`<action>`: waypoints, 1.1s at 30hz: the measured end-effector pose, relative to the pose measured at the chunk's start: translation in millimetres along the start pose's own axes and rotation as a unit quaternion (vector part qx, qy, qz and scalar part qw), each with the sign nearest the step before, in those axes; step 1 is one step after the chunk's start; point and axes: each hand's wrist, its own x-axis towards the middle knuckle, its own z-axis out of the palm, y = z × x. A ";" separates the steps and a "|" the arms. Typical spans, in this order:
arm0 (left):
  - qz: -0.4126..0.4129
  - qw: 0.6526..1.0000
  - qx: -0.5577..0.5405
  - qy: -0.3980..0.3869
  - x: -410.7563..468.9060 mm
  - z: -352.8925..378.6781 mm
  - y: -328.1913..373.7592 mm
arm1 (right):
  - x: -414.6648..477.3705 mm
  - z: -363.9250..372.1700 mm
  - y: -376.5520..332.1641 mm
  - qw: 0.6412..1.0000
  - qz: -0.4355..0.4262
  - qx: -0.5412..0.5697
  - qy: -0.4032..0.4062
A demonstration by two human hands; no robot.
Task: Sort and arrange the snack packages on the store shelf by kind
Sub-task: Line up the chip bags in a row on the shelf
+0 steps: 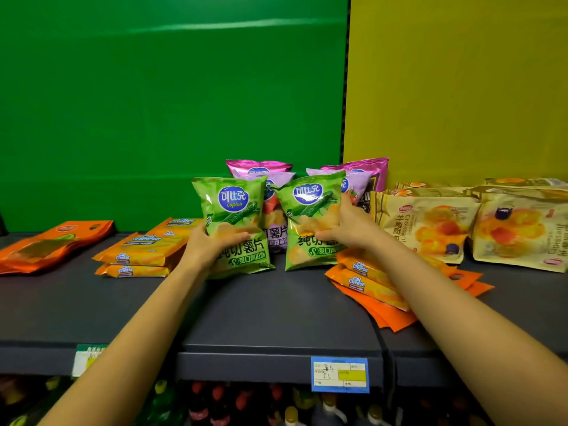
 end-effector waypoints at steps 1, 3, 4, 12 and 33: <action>-0.002 1.000 -0.004 -0.004 1.5 1.4 -0.4 | 0.7 -1.0 0.7 1.000 0.007 0.005 0.002; -0.007 1.000 -0.013 -0.014 4.0 3.9 -2.1 | 1.4 -4.0 1.1 0.999 0.024 0.021 0.002; -0.008 1.000 -0.012 -0.020 4.6 5.6 -2.5 | 1.9 -5.3 1.3 0.999 0.033 0.030 0.002; 0.023 0.999 -0.001 -0.034 8.5 13.3 -7.0 | 1.3 -6.0 -2.8 0.996 0.072 0.056 -0.015; 0.102 0.990 0.098 0.014 -10.9 21.5 -4.1 | -40.4 -44.5 32.8 0.995 0.037 -0.034 -0.083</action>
